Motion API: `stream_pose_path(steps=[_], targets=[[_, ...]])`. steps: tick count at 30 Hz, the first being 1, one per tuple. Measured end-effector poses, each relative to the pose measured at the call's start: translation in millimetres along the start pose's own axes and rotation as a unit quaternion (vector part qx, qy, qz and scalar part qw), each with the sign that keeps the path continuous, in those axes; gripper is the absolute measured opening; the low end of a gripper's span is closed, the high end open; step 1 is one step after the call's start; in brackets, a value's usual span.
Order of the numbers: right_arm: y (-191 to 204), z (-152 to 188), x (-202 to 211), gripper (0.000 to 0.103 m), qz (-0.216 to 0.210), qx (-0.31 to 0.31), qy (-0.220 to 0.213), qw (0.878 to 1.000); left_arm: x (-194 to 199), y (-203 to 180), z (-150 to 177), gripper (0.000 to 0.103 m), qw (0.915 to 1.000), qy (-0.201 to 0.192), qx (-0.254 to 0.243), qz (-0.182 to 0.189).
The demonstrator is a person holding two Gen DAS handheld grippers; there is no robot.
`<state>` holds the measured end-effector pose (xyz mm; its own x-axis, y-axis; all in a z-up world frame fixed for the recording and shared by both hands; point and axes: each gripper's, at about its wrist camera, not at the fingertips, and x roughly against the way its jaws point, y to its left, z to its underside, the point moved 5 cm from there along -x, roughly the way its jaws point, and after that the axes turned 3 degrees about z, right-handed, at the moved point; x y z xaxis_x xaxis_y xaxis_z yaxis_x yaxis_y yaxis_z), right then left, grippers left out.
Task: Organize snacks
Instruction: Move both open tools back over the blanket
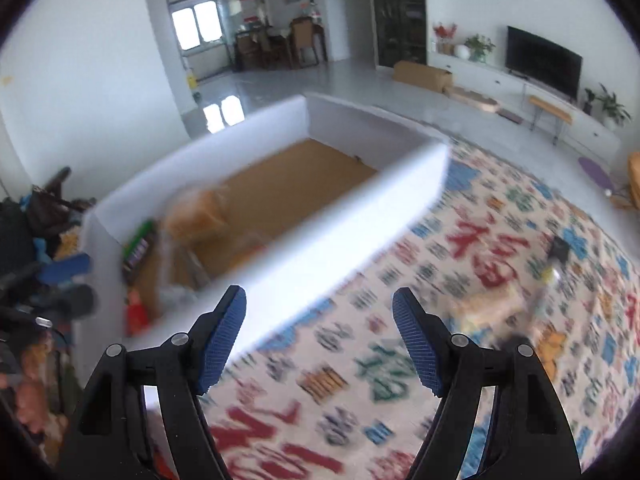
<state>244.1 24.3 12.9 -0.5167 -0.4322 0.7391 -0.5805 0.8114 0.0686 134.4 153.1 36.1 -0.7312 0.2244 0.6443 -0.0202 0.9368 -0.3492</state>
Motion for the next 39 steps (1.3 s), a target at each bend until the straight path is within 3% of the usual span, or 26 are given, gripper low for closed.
stream_pose_path(steps=[2,4,8,11,15,22,39], targets=[[-44.0,48.9,-1.8,0.079,0.056,-0.012,0.035,0.998,-13.1,-39.1,18.6,0.101,0.9988,0.02,-0.022,0.038],[-88.0,94.2,5.9,0.079,0.094,-0.039,0.055,0.993,-33.9,-71.9,34.1,0.101,0.9967,0.046,-0.044,0.05],[-163.1,164.3,33.9,0.079,0.156,-0.106,0.066,0.98,-84.5,-109.9,67.0,0.101,0.9931,0.085,-0.076,0.028],[-198.9,199.8,48.4,0.079,0.169,-0.155,0.064,0.971,-119.8,-119.5,87.9,0.101,0.9914,0.097,-0.087,-0.007],[-204.6,209.5,60.4,0.08,0.182,-0.158,0.026,0.97,-153.6,-100.1,111.7,0.101,0.9876,0.116,-0.089,-0.058],[-201.4,208.1,59.2,0.086,0.21,-0.148,0.028,0.966,-164.3,-104.2,120.3,0.103,0.9805,0.107,-0.128,-0.104],[-207.0,212.3,58.6,0.086,0.201,-0.157,0.027,0.967,-164.3,-102.3,120.0,0.103,0.9815,0.107,-0.123,-0.1]])
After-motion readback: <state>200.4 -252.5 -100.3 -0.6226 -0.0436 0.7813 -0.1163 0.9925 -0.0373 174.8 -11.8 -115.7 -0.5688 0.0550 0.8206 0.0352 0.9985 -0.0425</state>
